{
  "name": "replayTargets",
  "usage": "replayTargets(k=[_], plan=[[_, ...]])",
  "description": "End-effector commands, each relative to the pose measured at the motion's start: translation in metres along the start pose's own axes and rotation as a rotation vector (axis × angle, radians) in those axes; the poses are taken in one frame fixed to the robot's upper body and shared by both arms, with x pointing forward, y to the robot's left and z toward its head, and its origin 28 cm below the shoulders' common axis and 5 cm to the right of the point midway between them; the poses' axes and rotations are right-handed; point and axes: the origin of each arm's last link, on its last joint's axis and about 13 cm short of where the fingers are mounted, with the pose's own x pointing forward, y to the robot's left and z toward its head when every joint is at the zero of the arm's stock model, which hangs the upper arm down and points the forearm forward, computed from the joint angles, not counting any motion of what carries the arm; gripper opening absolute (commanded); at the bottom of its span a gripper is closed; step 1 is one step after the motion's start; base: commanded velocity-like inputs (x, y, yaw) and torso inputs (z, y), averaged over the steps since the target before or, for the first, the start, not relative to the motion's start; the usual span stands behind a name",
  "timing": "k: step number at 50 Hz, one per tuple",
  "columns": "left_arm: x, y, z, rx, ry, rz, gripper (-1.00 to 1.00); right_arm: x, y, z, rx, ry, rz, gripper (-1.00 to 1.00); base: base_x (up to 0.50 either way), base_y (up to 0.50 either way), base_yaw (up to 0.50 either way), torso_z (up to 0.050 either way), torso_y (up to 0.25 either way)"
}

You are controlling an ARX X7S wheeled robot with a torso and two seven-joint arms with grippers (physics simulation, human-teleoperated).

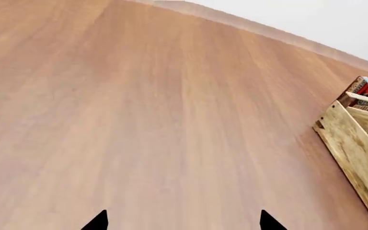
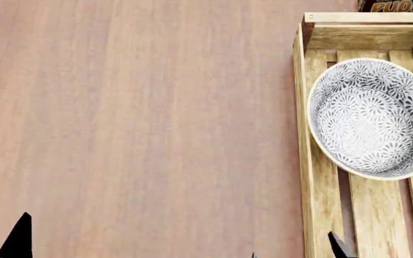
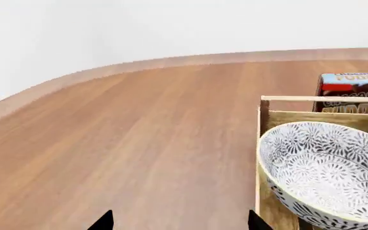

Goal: Pick up the bowl on the left and put it in the tray.

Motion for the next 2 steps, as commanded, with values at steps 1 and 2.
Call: replayTargets(k=[1, 2], plan=[[-0.0387, 0.0157, -0.0479, -0.084, 0.058, -0.038, 1.0, -0.057, 0.0247, -0.058, 0.467, 0.004, -0.083, 1.0, 0.0, 0.0, 0.0, 0.0, 0.0], [-0.0399, 0.0161, -0.0498, -0.088, 0.063, -0.04, 1.0, -0.0576, 0.0247, -0.0587, 0.467, -0.001, -0.077, 1.0, 0.0, 0.0, 0.0, 0.0, 0.0]])
